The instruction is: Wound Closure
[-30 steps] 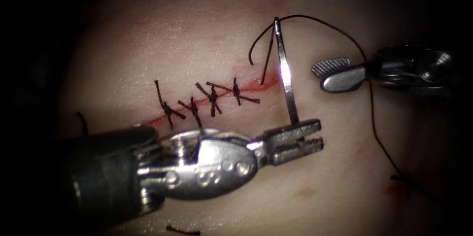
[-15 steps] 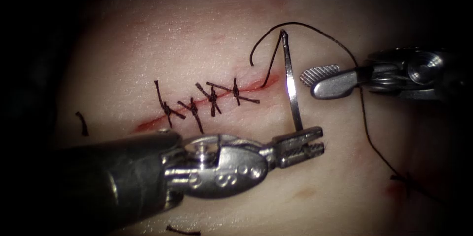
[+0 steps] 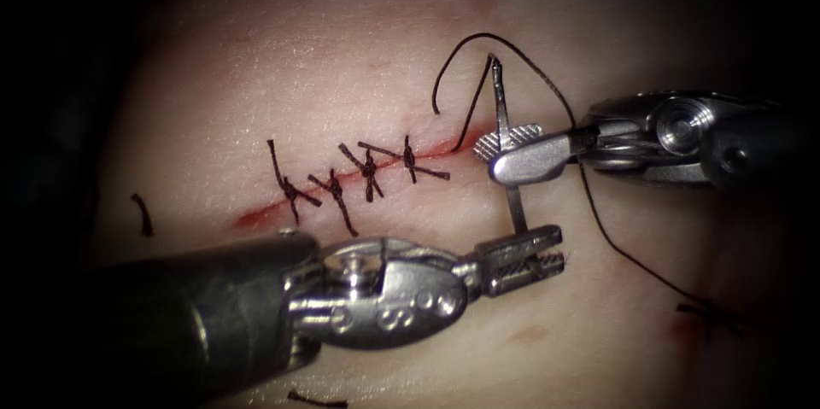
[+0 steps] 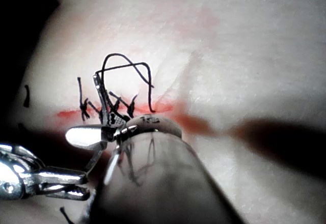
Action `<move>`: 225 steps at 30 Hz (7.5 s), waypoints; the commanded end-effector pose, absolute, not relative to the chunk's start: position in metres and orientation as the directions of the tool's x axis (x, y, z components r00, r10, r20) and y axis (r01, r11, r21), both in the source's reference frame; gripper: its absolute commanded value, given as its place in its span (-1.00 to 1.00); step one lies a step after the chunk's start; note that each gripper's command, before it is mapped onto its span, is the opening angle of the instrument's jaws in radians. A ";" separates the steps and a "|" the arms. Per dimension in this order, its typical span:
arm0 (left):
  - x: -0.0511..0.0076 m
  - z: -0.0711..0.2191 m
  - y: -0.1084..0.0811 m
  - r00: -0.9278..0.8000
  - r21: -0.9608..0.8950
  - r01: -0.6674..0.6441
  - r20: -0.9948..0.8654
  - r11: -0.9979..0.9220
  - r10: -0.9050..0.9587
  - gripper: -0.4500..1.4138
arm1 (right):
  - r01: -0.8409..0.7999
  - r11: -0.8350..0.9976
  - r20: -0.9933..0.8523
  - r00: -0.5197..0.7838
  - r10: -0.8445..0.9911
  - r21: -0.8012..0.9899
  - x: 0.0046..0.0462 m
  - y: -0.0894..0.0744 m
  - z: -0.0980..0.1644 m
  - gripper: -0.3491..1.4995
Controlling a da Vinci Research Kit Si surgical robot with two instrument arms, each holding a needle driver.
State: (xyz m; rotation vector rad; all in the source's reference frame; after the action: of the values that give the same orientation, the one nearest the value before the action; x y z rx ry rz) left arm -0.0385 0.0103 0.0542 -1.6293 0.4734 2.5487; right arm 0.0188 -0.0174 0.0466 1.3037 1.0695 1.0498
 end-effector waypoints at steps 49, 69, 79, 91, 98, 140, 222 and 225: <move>-0.0335 0.065 0.016 -0.546 -0.229 -0.354 -0.737 -0.907 0.399 -1.00 | 0.043 0.857 -0.858 0.010 0.514 0.514 0.0190 -0.014 0.050 -1.00; -0.0331 0.070 0.016 -0.693 -0.196 -0.338 -0.610 -0.921 0.384 -1.00 | 0.052 0.864 -0.865 -0.006 0.501 0.500 0.0197 -0.015 0.050 -1.00; -0.0328 0.071 0.016 -0.715 -0.198 -0.325 -0.589 -0.925 0.377 -1.00 | 0.041 0.903 -0.903 -0.030 0.428 0.427 0.0197 -0.014 0.050 -1.00; -0.0329 0.072 0.017 -0.741 -0.233 -0.319 -0.544 -0.919 0.395 -1.00 | 0.107 0.994 -0.998 0.062 0.007 0.014 0.0214 -0.014 0.050 -1.00; -0.0332 0.072 0.016 -0.744 -0.233 -0.325 -0.536 -0.917 0.400 -0.59 | 0.084 0.992 -0.992 0.083 -0.100 -0.093 0.0218 -0.013 0.051 -1.00; -0.0331 0.071 0.016 -0.745 -0.268 -0.327 -0.516 -0.906 0.422 -0.37 | 0.008 0.956 -0.947 0.132 -0.292 -0.293 0.0223 -0.016 0.054 -1.00; -0.0354 0.072 0.010 -0.637 -0.200 -0.411 -0.635 -0.889 0.437 -0.71 | 0.066 0.945 -0.927 0.228 0.299 0.321 0.0240 -0.013 0.055 -1.00; -0.0353 0.072 0.010 -0.638 -0.198 -0.411 -0.635 -0.890 0.435 -0.71 | 0.058 0.917 -0.896 0.247 0.369 0.394 0.0242 -0.014 0.056 -1.00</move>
State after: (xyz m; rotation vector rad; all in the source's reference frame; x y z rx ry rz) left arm -0.0348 0.0102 0.0719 -0.9738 -0.0495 2.4808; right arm 0.0234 -0.0129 0.0553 0.3900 1.3075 0.2290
